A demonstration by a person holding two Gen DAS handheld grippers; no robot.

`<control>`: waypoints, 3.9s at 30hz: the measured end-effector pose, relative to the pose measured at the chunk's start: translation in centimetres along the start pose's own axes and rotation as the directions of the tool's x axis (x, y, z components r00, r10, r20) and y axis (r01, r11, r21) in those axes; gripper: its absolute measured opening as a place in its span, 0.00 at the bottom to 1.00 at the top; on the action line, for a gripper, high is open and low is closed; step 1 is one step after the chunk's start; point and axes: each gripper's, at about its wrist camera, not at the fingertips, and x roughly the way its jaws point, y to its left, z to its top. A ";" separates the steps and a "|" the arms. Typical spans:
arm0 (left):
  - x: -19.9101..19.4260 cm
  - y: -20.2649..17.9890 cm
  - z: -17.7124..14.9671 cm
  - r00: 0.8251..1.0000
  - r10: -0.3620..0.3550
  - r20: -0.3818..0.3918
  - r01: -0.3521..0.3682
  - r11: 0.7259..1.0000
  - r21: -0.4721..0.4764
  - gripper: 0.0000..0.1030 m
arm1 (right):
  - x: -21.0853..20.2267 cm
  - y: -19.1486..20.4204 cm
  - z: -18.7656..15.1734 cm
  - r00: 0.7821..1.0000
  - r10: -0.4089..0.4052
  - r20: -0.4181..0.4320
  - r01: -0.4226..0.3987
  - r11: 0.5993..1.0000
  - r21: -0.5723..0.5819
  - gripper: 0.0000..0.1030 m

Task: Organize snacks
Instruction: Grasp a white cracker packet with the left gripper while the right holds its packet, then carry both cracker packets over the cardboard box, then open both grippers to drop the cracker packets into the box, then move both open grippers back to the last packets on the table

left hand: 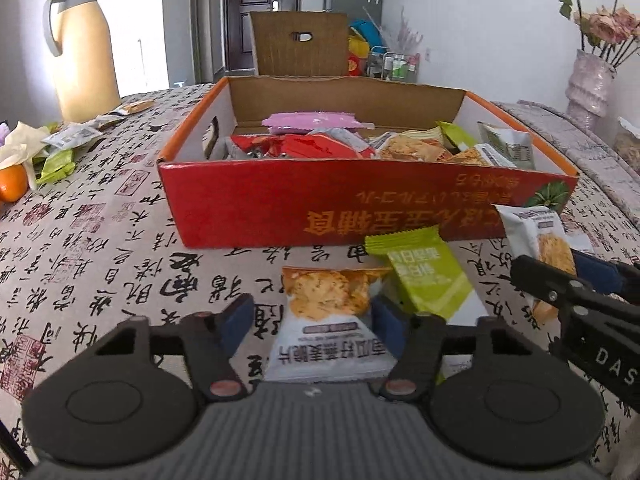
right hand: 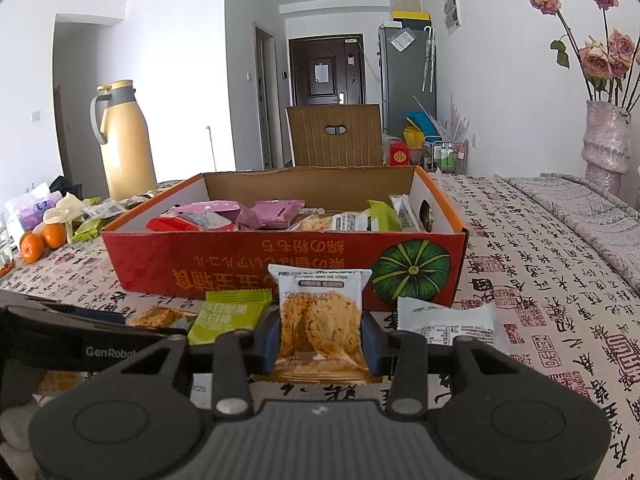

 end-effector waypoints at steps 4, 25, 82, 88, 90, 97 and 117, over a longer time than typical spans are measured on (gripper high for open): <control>-0.2 -0.2 -0.2 1.000 -0.003 0.012 0.003 1.000 0.015 0.50 | 0.0 0.0 0.0 1.000 0.000 0.000 0.000 1.000 0.000 0.39; -3.2 -0.7 0.0 0.990 -0.013 0.138 0.007 0.999 0.042 0.42 | -0.8 0.6 -0.1 0.999 -0.016 0.052 0.017 0.999 -0.030 0.39; 0.9 1.1 10.8 0.940 0.102 0.326 -0.069 0.991 -0.112 0.88 | 7.7 -2.1 9.0 0.984 -0.090 0.151 0.086 0.996 0.036 0.86; 0.7 1.4 10.7 0.935 0.104 0.338 -0.063 0.989 -0.131 1.00 | 7.2 -2.7 8.7 0.982 -0.089 0.167 0.077 0.994 0.075 1.00; 0.7 1.4 10.7 0.937 0.104 0.335 -0.063 0.989 -0.131 1.00 | 7.2 -2.7 8.7 0.982 -0.092 0.166 0.079 0.994 0.080 1.00; -0.5 1.5 11.0 0.933 0.097 0.347 -0.049 0.988 -0.144 1.00 | 6.8 -2.9 9.2 0.980 -0.085 0.178 0.072 0.994 0.079 1.00; -4.6 4.4 6.9 0.960 0.077 0.269 -0.066 0.997 -0.049 1.00 | 0.1 -5.5 6.7 0.993 -0.089 0.078 0.095 0.993 -0.070 1.00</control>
